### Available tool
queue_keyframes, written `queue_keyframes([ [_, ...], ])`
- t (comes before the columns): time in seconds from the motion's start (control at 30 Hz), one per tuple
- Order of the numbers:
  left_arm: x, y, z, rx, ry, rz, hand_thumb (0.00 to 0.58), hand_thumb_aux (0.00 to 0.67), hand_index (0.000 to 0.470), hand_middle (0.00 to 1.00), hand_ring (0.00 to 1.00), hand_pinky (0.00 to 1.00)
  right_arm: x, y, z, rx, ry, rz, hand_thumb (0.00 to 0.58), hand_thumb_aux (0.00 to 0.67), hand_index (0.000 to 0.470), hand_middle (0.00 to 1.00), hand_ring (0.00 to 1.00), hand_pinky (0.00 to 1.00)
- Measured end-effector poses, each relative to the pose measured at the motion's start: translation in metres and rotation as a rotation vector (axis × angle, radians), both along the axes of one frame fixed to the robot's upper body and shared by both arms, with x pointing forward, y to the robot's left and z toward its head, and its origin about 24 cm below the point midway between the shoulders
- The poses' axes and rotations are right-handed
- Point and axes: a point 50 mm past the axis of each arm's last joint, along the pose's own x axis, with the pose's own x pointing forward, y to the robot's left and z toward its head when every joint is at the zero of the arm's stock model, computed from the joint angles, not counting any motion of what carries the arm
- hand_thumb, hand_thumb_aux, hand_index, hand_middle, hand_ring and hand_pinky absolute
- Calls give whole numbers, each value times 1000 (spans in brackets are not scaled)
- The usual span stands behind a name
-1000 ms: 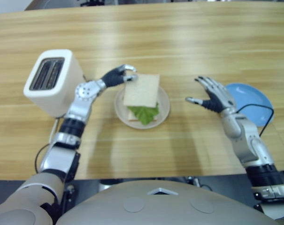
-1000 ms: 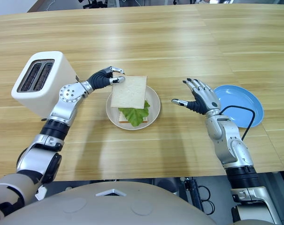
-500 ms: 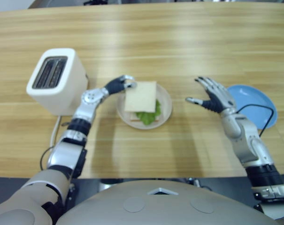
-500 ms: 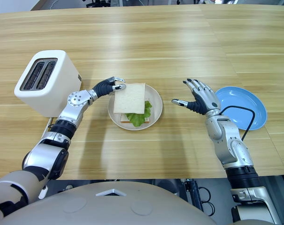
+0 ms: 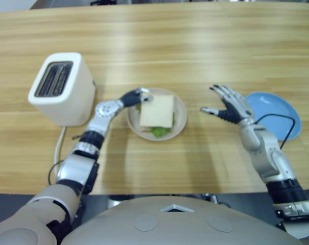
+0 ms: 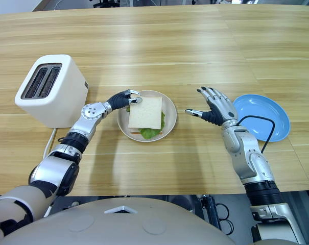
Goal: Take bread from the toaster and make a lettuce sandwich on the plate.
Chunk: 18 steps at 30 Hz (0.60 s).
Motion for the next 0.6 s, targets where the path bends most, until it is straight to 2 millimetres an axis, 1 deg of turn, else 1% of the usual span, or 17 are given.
queue_keyframes([
  [0.2,-1,4,-8,101,-24,2,580,670,460,1000,1000,1000,-1,8,3,2,-15,38,0,0,0,0,0,0],
  [0.27,-2,2,-10,138,-45,-10,580,670,460,1000,1000,1000,-2,16,4,4,-19,81,0,0,0,0,0,0],
  [0.37,-1,0,-11,188,-76,-15,580,670,460,1000,1000,1000,-9,40,5,7,-24,207,0,0,0,0,0,0],
  [0.47,1,1,-11,229,-99,-7,580,670,460,1000,1000,1000,-19,72,4,16,-11,364,0,0,0,0,0,0],
  [0.53,3,3,-11,247,-112,8,580,670,460,1000,1000,1000,-28,95,-3,19,23,477,0,0,0,0,0,0],
  [0.6,4,5,-11,271,-123,15,580,670,460,1000,1000,1000,-35,112,-12,7,61,560,0,0,0,0,0,0],
])
